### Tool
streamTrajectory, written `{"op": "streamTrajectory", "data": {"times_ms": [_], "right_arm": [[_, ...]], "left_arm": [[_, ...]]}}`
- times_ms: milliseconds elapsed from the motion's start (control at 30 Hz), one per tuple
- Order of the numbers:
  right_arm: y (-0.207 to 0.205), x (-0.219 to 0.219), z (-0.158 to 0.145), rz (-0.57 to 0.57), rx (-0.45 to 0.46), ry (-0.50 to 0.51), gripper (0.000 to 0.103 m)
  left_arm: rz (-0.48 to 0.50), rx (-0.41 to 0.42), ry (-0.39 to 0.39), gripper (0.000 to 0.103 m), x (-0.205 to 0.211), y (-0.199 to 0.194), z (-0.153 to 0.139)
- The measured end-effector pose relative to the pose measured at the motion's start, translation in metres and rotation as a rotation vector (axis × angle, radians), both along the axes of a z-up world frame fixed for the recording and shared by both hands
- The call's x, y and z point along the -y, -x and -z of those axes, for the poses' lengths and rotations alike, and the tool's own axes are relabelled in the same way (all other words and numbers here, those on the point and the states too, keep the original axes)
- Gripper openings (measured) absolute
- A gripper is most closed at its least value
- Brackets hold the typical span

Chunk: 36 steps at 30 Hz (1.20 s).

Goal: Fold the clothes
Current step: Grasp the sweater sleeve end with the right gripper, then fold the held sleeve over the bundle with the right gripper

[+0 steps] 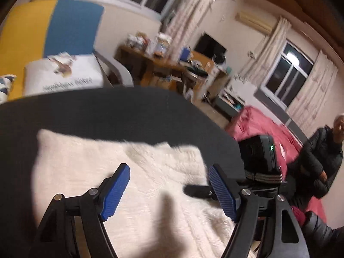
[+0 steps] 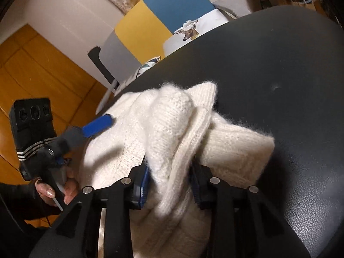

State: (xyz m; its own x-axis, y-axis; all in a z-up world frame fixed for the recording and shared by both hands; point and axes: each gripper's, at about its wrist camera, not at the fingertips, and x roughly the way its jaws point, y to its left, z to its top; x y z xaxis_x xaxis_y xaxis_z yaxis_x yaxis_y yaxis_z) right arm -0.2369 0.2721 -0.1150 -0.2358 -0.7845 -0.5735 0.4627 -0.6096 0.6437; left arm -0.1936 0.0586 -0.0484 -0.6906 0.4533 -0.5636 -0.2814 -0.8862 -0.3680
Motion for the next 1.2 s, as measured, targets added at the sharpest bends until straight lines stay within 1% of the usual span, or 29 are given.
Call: {"op": "streamTrajectory", "data": {"times_ms": [33,67,100,133,167,233,300,367,400,433,533,567,700,800,867,967,1067,1133,1200], "right_arm": [[0.001,-0.001,-0.001,-0.003,0.000,-0.003,0.037],[0.002,-0.002,-0.001,-0.007,-0.001,-0.001,0.038],[0.003,-0.006,-0.001,-0.010,0.008,0.012,0.040],[0.005,-0.009,0.000,-0.012,0.021,0.030,0.044],[0.003,-0.013,-0.005,-0.003,0.022,0.032,0.046],[-0.006,-0.020,-0.021,0.028,0.005,0.018,0.056],[-0.018,-0.024,-0.037,0.044,-0.019,0.022,0.060],[-0.039,-0.032,-0.050,0.031,-0.042,0.083,0.064],[-0.052,-0.038,-0.056,0.026,-0.053,0.109,0.072],[-0.063,-0.040,-0.060,0.011,-0.057,0.127,0.077],[-0.094,-0.040,-0.066,-0.051,-0.051,0.167,0.078],[-0.103,-0.038,-0.066,-0.063,-0.045,0.164,0.078],[-0.125,-0.038,-0.045,-0.046,0.000,0.139,0.078],[-0.115,-0.028,-0.030,-0.018,0.042,0.166,0.078],[-0.107,-0.024,-0.024,-0.017,0.058,0.211,0.078],[-0.091,-0.015,-0.014,0.007,0.067,0.230,0.078],[-0.073,-0.014,-0.013,0.037,0.068,0.269,0.078],[-0.064,-0.009,-0.014,0.050,0.064,0.260,0.080],[-0.055,-0.001,-0.017,0.065,0.053,0.225,0.085]], "left_arm": [[-0.015,0.005,0.029,0.078,0.004,0.002,0.002],[-0.014,0.036,0.051,0.079,0.005,0.008,0.009],[-0.005,0.099,0.083,0.078,0.003,0.017,0.020],[-0.004,0.123,0.108,0.078,0.002,0.022,0.027],[-0.001,0.114,0.113,0.078,0.002,0.021,0.028],[0.004,0.097,0.115,0.079,-0.001,0.017,0.027],[0.004,0.090,0.107,0.079,0.000,0.015,0.029],[0.002,0.086,0.078,0.079,0.005,0.014,0.030],[-0.003,0.087,0.059,0.079,0.009,0.013,0.030],[-0.006,0.089,0.047,0.079,0.012,0.014,0.030],[-0.008,0.093,0.048,0.079,0.019,0.012,0.027],[-0.010,0.094,0.050,0.079,0.019,0.012,0.026],[-0.014,0.095,0.060,0.079,0.016,0.009,0.023],[-0.008,0.096,0.087,0.079,0.013,0.009,0.022],[-0.004,0.097,0.097,0.079,0.010,0.008,0.022],[-0.009,0.099,0.090,0.079,0.011,0.008,0.023],[-0.010,0.097,0.093,0.079,0.010,0.007,0.024],[-0.010,0.095,0.098,0.080,0.010,0.007,0.025],[-0.017,0.095,0.088,0.081,0.011,0.007,0.025]]}}
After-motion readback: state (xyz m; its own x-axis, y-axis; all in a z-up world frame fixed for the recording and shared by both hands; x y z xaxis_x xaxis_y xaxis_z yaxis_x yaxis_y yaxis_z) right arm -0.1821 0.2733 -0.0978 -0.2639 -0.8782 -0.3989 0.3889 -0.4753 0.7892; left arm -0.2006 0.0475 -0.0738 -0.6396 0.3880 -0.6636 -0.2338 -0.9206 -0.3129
